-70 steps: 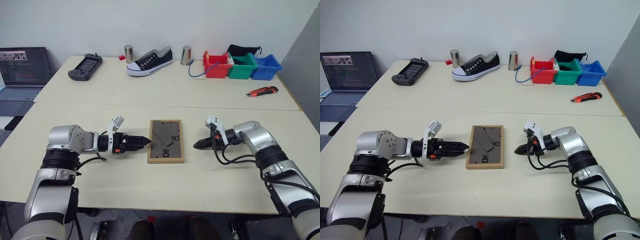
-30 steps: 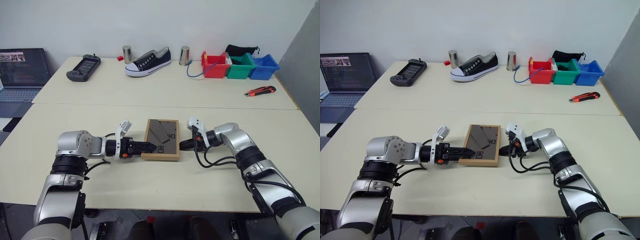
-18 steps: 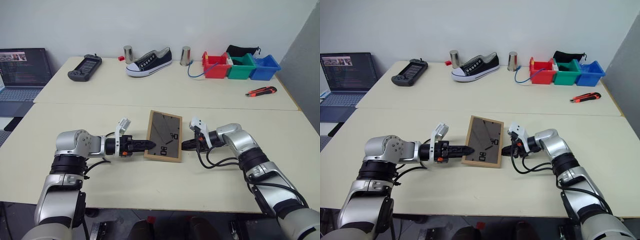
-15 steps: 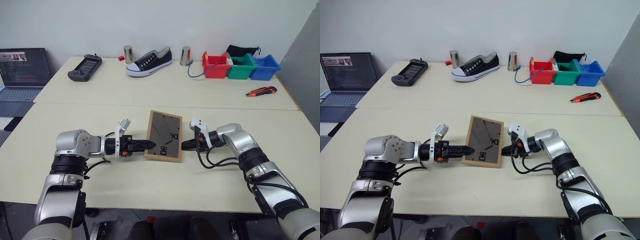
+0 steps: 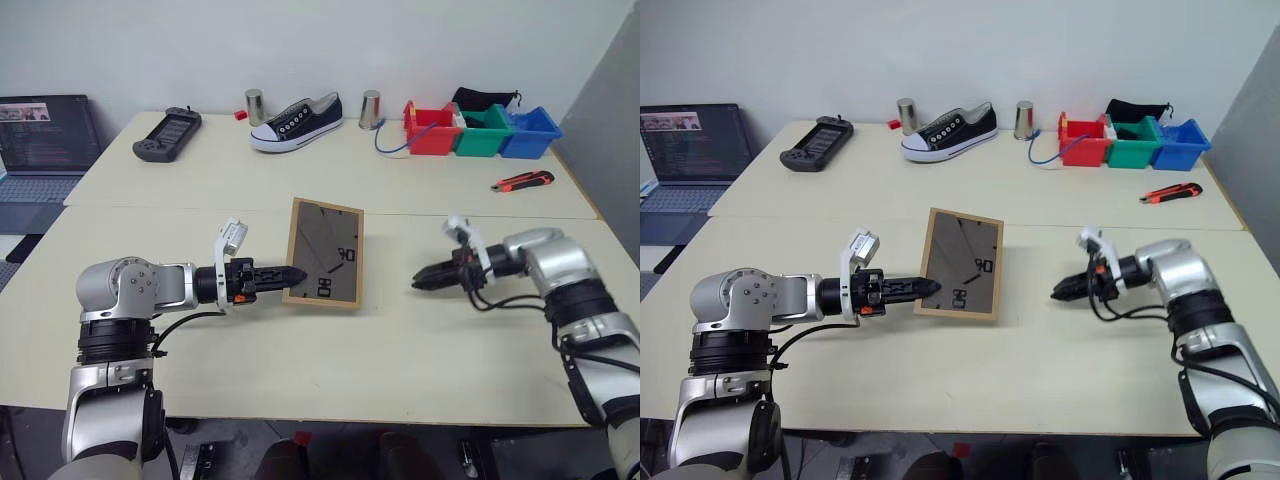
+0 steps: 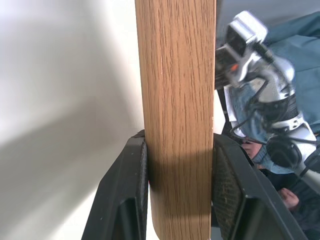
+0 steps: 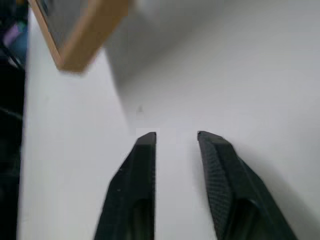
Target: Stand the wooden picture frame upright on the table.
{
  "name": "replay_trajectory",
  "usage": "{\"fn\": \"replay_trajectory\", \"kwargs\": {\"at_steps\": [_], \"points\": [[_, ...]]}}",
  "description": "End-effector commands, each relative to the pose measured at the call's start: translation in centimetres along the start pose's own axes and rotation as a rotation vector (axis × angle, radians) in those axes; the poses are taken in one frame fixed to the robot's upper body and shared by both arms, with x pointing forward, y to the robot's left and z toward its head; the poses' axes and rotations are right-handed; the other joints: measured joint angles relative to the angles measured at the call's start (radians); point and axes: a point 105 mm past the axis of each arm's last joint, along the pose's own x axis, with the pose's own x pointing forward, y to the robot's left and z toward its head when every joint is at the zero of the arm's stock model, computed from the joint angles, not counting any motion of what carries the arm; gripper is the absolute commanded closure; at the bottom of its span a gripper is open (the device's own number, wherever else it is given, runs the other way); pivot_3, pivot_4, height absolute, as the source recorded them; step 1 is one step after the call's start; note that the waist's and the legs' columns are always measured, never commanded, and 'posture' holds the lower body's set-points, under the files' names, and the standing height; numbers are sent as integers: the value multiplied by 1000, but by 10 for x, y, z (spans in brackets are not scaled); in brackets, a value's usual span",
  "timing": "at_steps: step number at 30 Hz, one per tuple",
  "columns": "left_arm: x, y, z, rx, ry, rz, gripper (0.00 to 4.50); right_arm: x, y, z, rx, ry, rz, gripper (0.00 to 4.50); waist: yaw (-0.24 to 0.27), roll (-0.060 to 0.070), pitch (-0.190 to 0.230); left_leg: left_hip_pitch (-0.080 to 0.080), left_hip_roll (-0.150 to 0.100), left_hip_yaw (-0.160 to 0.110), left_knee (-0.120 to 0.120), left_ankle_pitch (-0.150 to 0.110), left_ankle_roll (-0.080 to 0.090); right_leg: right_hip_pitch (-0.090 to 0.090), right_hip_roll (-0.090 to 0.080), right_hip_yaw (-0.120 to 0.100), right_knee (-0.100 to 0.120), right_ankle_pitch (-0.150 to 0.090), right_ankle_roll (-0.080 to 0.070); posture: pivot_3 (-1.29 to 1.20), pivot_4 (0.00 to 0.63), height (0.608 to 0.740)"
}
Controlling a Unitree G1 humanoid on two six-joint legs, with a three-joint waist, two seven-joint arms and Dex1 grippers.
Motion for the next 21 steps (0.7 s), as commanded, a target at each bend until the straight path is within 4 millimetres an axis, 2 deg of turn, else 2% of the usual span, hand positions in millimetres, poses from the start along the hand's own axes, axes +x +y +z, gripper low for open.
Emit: {"fn": "replay_trajectory", "kwargs": {"at_steps": [1,5,8,10,21], "points": [[2,-21,7,62,-50,-77,3182,-7,29,59,-91,-116,95,2071,-3,0,0,0,0,0,0,0,0,0,0,0,0,0,0,0,150,740],[9,-22,5,70,-70,-88,3182,2,50,90,-117,-172,157,1161,-1,0,0,0,0,-1,0,0,0,0,0,-1,0,0,0,0,150,740],[13,-20,5,87,-78,-73,3182,19,52,99,-136,-171,127,366,2,0,0,-1,0,-1,0,0,0,0,0,-1,1,0,0,0,150,740],[13,-18,8,87,-90,-61,3182,28,54,101,-136,-162,119,41,2,0,0,-1,-1,-1,0,0,0,0,-1,-1,1,0,0,0,150,740],[14,-23,4,112,-67,-76,3182,60,48,104,-162,-130,41,41,5,0,0,-1,-1,-1,0,0,0,0,-1,-1,1,0,0,0,150,740]]}}
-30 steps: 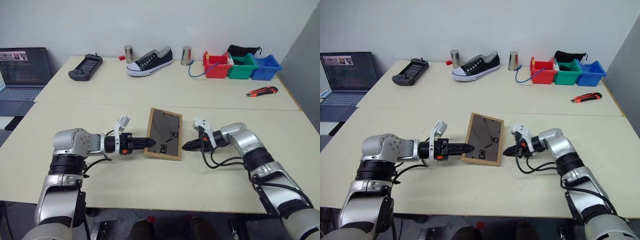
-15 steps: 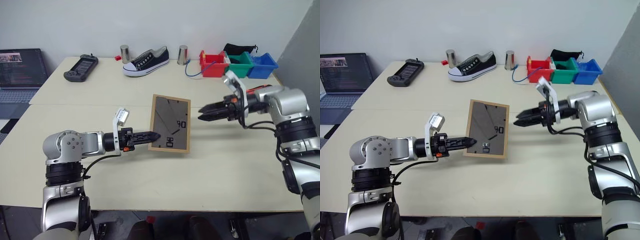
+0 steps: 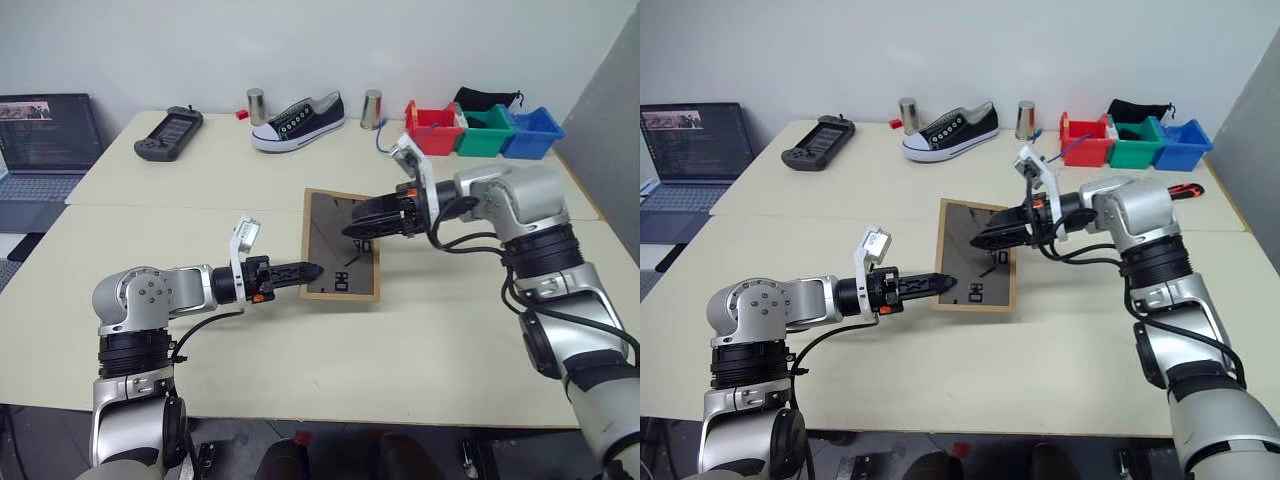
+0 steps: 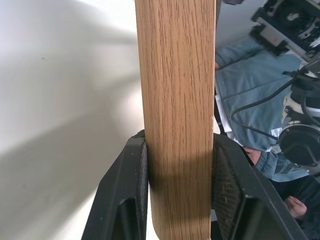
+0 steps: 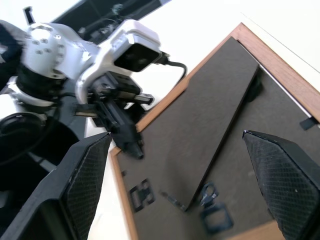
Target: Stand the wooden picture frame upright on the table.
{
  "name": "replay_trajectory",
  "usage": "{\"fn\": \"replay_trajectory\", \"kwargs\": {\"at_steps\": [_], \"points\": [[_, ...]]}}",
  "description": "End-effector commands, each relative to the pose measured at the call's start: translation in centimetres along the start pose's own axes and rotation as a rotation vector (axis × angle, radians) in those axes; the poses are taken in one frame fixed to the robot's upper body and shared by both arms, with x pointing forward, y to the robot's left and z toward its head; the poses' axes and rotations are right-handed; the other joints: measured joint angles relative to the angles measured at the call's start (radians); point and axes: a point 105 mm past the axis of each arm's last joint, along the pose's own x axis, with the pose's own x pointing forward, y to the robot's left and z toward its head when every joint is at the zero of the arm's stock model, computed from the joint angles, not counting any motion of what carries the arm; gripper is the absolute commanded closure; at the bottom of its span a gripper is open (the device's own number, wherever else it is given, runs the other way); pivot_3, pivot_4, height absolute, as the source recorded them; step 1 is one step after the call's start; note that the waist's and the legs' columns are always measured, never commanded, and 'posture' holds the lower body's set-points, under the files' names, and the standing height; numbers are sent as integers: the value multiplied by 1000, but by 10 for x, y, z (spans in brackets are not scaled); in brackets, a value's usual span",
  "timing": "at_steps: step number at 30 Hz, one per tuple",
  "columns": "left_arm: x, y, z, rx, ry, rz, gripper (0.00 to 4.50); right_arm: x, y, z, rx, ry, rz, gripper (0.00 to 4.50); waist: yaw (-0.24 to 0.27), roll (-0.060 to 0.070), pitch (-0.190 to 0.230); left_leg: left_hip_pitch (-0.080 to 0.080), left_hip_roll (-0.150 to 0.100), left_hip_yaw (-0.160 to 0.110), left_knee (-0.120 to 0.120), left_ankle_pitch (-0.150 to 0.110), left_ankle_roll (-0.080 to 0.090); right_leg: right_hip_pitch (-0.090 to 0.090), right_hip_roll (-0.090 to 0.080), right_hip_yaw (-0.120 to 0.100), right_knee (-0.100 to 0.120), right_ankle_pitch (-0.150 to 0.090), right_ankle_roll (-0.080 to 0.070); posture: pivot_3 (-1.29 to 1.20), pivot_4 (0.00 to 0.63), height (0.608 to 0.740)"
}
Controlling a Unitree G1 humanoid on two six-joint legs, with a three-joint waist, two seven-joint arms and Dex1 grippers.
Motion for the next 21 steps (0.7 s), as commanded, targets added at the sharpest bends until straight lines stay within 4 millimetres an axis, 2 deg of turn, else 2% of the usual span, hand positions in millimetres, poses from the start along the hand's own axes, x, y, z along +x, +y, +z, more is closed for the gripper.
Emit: {"fn": "replay_trajectory", "kwargs": {"at_steps": [1,10,13,21], "points": [[-1,-17,6,69,-10,-56,3182,4,2,14,-61,-13,-19,41,0,0,0,0,0,0,0,0,0,0,0,0,0,0,0,0,150,740],[-1,-16,5,73,1,-55,3182,8,24,25,-9,-61,93,41,0,0,0,0,0,0,0,0,0,0,0,0,0,0,0,0,150,740],[-1,-15,7,70,-5,-55,3182,2,38,30,43,-81,188,41,0,0,0,0,0,0,0,0,0,0,0,0,0,0,0,0,150,740],[0,-13,5,62,-12,-57,3182,-18,53,25,78,-96,304,41,0,0,0,0,0,0,-1,0,0,0,0,0,-1,0,0,0,150,740]]}}
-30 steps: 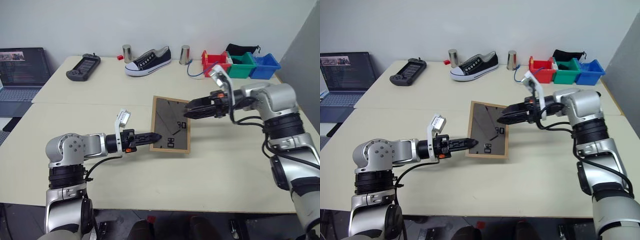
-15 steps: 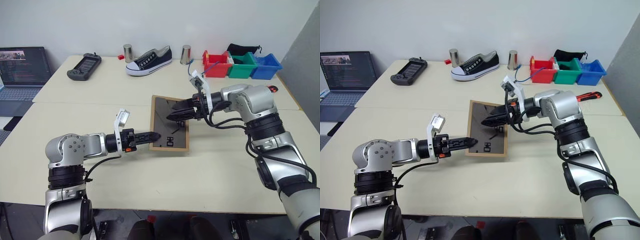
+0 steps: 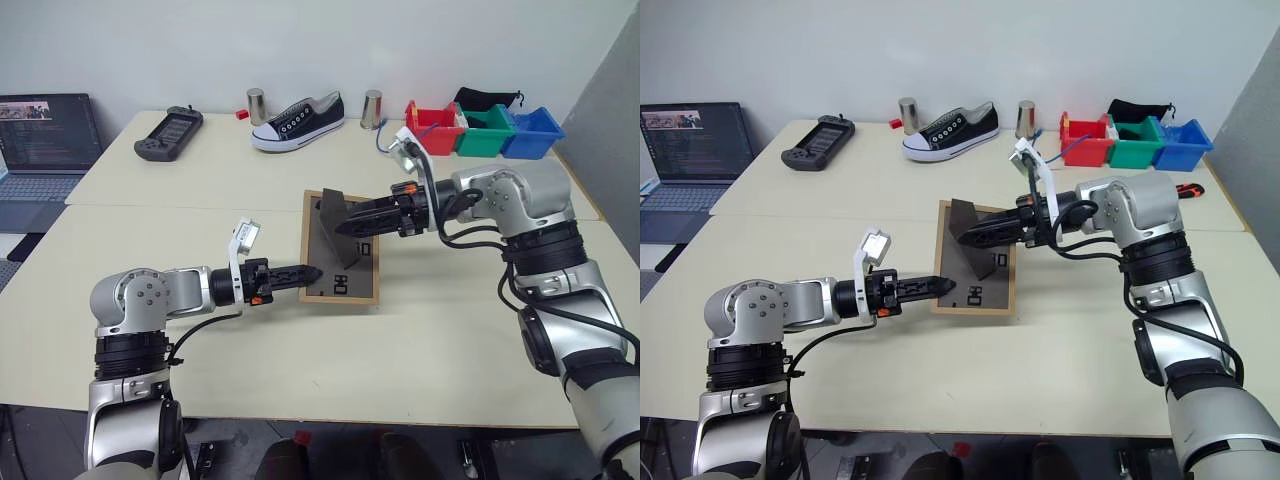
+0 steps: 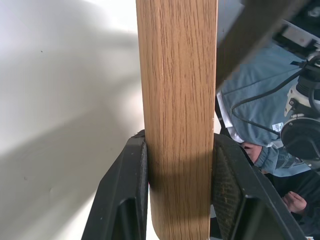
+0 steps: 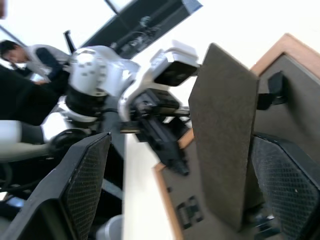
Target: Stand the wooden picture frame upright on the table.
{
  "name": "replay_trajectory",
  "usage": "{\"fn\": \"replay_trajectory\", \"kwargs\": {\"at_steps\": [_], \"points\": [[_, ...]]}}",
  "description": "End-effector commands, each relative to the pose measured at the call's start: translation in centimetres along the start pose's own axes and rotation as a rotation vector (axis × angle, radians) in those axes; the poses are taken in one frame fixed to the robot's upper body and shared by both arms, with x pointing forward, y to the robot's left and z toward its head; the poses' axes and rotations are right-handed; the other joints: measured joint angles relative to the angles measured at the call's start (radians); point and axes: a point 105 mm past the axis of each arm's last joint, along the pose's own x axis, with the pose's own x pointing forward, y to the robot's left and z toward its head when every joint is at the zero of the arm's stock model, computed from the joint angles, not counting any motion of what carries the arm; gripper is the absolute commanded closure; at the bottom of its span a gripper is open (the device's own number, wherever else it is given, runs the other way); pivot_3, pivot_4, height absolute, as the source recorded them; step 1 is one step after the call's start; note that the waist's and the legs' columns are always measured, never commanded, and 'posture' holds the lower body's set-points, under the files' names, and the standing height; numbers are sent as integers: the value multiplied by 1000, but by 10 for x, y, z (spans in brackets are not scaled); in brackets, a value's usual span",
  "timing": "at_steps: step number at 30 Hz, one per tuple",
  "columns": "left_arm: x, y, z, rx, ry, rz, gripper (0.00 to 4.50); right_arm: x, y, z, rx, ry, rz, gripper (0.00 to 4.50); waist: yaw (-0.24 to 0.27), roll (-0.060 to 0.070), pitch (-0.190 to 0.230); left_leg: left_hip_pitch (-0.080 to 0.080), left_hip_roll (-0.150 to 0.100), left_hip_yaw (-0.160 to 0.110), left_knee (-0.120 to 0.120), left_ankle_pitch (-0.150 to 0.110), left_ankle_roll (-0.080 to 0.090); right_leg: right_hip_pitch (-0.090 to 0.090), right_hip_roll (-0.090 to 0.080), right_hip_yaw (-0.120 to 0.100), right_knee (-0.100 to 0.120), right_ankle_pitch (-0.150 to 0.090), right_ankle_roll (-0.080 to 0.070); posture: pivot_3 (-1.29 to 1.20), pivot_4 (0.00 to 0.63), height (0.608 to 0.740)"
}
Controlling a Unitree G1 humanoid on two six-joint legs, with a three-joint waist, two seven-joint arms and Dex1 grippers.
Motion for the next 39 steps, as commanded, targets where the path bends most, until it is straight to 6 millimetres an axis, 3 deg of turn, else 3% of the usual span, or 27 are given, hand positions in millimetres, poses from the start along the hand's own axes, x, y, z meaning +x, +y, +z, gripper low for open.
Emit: {"fn": "replay_trajectory", "kwargs": {"at_steps": [1,5,10,13,16,22,25,30,34,37,39], "points": [[1,-13,8,52,-24,-55,3182,-5,25,8,-58,-16,117,41,0,0,0,0,0,0,0,0,0,0,0,0,0,0,0,0,150,740],[1,-10,7,46,-18,-41,3182,-7,31,0,-62,2,149,41,0,0,0,0,0,0,0,0,0,0,0,0,0,0,0,0,150,740],[0,-14,9,49,-17,-61,3182,-14,16,-10,-66,20,66,41,0,0,0,0,0,0,0,0,0,0,0,0,0,0,0,0,150,740],[0,-15,9,52,-17,-63,3182,-24,-5,-13,-74,13,-56,41,0,0,0,0,0,0,0,0,0,0,0,0,0,0,0,0,150,740],[0,-19,12,49,-27,-77,3182,-40,-22,-16,-71,0,-166,41,1,0,0,0,0,0,0,0,0,0,0,0,-1,0,0,0,150,740],[-7,-22,15,-6,-36,-95,3182,-89,-27,-25,-142,27,-275,41,15,0,0,-2,0,0,0,0,0,0,0,0,-1,0,0,0,150,740],[-11,-22,22,-66,-61,-111,3182,-109,-33,-35,-393,94,-371,41,18,0,0,-2,0,-1,0,0,0,0,0,-1,-2,0,0,0,150,740],[-16,-20,30,-173,-99,-172,3182,-112,-35,-56,-1310,216,-468,41,15,-1,0,-3,0,0,1,0,0,0,0,0,-5,0,1,0,150,740],[-16,-29,36,-217,-102,-240,3182,-104,-24,-63,-1704,139,-431,41,4,-1,1,-1,1,1,1,0,0,0,0,0,-1,0,1,0,150,740],[-16,-36,36,-231,-84,-268,3182,-94,-20,-65,-1848,80,-393,41,-9,-1,1,-1,1,1,1,0,0,0,0,0,-1,0,1,0,150,740],[-15,-36,35,-252,-80,-272,3182,-77,-13,-64,-1974,15,-322,41,-11,-1,1,1,1,1,1,0,0,1,0,0,-1,0,1,0,150,740]]}}
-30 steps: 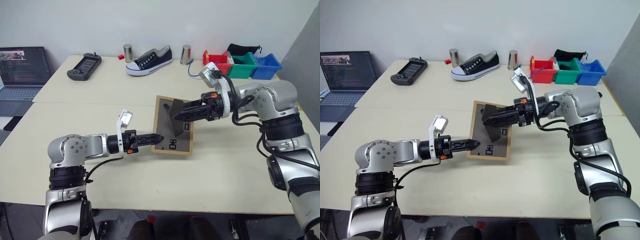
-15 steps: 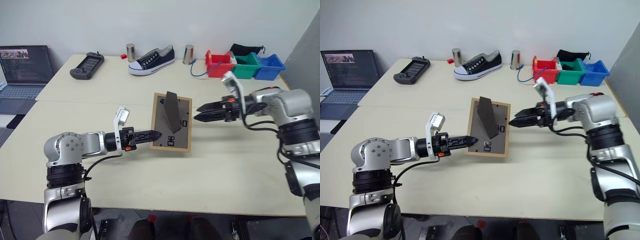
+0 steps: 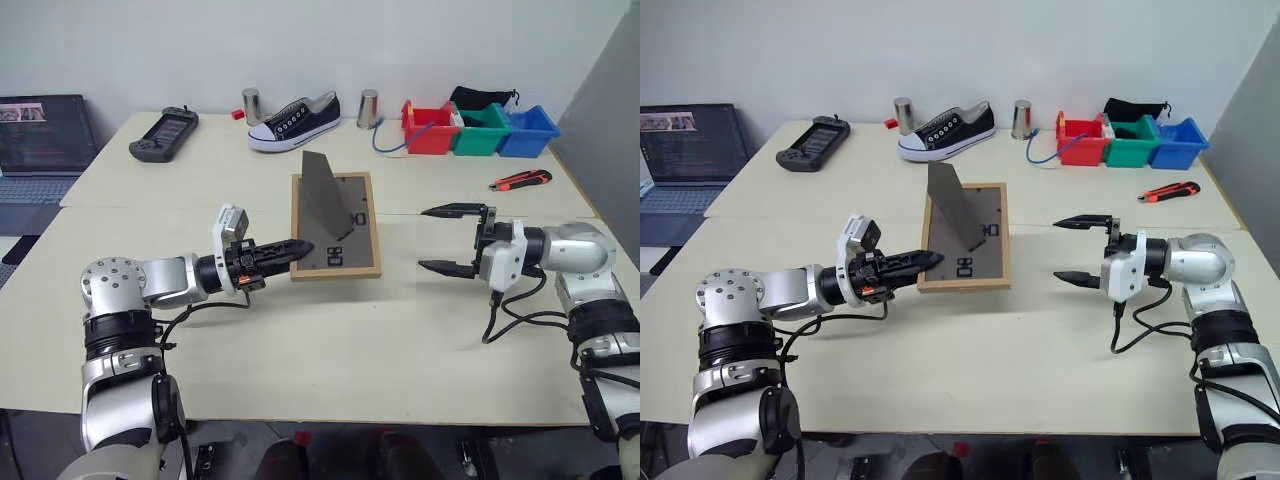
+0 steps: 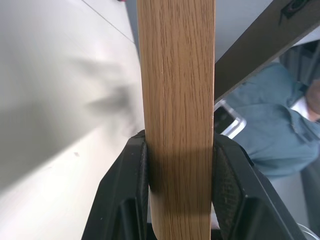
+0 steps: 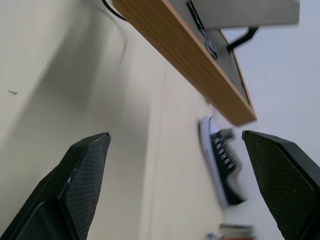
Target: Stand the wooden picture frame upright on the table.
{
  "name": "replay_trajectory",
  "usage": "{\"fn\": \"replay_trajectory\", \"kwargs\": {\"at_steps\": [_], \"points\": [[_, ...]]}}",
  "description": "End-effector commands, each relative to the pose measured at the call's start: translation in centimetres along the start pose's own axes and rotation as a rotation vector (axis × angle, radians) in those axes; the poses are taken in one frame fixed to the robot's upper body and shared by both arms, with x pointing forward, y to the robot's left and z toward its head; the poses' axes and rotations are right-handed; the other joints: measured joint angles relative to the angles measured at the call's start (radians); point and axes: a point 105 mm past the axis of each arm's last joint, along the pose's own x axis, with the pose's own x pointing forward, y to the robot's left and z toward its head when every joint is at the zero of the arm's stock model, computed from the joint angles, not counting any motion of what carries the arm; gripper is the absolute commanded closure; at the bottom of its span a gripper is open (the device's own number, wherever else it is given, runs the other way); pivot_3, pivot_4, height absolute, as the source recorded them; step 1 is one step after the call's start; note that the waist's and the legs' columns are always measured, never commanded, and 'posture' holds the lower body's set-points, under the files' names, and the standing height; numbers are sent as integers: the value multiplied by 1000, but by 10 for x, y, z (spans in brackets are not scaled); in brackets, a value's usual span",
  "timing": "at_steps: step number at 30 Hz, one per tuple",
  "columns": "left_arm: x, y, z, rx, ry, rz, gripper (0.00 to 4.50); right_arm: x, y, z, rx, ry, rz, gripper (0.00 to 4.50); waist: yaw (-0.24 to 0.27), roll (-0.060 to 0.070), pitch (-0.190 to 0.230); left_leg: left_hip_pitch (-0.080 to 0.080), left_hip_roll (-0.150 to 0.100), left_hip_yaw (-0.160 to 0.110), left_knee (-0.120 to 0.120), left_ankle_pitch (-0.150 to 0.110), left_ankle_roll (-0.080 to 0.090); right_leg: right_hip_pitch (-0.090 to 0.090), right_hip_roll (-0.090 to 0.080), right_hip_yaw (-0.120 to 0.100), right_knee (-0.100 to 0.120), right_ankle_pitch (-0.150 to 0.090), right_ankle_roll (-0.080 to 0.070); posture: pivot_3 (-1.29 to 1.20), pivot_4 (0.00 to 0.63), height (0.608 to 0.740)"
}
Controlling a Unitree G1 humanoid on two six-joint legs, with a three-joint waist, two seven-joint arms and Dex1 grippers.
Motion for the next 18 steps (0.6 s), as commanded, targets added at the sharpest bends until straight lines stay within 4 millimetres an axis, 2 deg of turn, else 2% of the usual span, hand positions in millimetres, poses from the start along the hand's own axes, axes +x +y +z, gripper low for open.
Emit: {"fn": "replay_trajectory", "kwargs": {"at_steps": [1,4,10,16,17,18], "points": [[4,-19,1,10,14,-78,3182,21,-8,27,-245,-180,-73,41,-1,0,0,1,0,0,0,0,0,0,0,0,0,0,0,0,150,740],[6,-17,-7,-4,21,-80,3182,42,-6,43,-293,-279,-93,41,-5,0,0,2,1,0,0,0,0,1,0,-1,1,0,0,0,150,740],[6,-17,-14,-20,-2,-64,3182,67,-12,58,-353,-357,-108,41,-2,0,0,2,0,-1,1,0,0,1,-1,-1,1,0,0,0,150,740],[5,-17,-16,-12,-26,-47,3182,70,-17,56,-368,-351,-109,41,3,0,0,2,0,-2,1,0,-1,1,-1,-1,1,0,0,0,150,740],[5,-17,-16,-12,-30,-45,3182,69,-16,55,-369,-346,-105,399,3,0,0,2,-1,-2,1,0,-1,1,-1,-1,1,0,0,0,150,740],[4,-17,-16,-10,-32,-42,3182,68,-15,54,-370,-341,-99,513,3,0,0,2,-1,-2,1,0,-1,1,-1,-1,1,0,0,0,150,740]]}}
